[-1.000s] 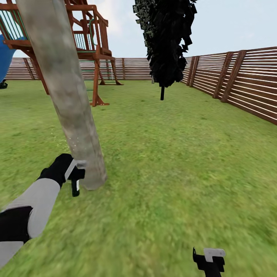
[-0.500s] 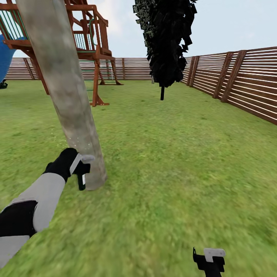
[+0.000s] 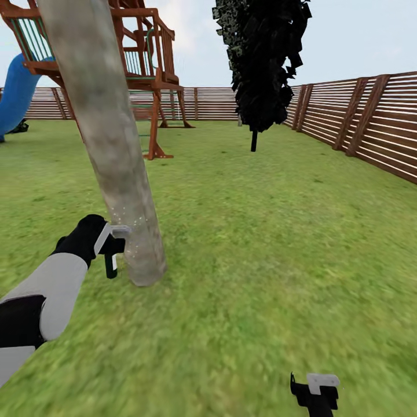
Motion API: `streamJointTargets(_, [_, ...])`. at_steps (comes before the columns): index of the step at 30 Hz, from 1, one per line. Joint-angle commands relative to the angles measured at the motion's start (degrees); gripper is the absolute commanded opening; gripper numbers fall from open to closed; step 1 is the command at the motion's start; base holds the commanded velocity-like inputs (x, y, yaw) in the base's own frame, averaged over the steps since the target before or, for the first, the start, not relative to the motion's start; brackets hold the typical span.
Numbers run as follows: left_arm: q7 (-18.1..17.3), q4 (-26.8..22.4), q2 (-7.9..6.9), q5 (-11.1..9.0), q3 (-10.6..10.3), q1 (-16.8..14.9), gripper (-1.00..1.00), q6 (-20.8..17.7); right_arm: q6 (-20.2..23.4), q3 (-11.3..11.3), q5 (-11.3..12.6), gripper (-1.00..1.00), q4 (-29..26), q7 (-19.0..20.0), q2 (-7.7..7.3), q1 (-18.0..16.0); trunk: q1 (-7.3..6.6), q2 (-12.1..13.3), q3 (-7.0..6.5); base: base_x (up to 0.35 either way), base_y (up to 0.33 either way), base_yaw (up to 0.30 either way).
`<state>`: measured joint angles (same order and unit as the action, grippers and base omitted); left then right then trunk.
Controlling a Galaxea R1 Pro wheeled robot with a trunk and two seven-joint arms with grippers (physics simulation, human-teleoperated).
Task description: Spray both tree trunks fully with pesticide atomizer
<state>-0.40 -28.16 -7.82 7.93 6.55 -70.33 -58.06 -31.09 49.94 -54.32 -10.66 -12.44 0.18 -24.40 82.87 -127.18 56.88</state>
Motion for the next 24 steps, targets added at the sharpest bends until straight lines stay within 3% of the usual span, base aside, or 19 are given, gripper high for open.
streamJointTargets(1, [-0.04,-0.05,0.07,0.33,0.31,-0.02,-1.00,-0.21,-0.11,0.33,-0.61,1.00,0.00,-0.30,0.01,-0.04,0.01,-0.02,0.05,0.235,-0.160,0.068])
streamJointTargets(12, [-0.04,0.00,0.15,0.38,0.04,0.10,-1.00,-0.19,-0.11,0.33,-0.61,1.00,0.02,-0.30,0.00,-0.03,0.01,-0.02,0.05,0.198,-0.211,0.014])
streamJointTargets(19, [0.06,0.08,0.03,0.42,0.38,0.52,-1.00,-0.13,-0.11,0.31,-0.61,1.00,0.03,-0.30,0.01,-0.03,0.01,-0.02,-0.19,-0.080,-0.275,0.266])
streamJointTargets(24, [0.34,0.78,0.56,0.17,0.30,1.10,-1.00,0.15,-0.11,0.24,-0.61,1.00,0.03,-0.22,0.07,-0.04,0.01,-0.02,-0.39,0.145,-0.245,0.208])
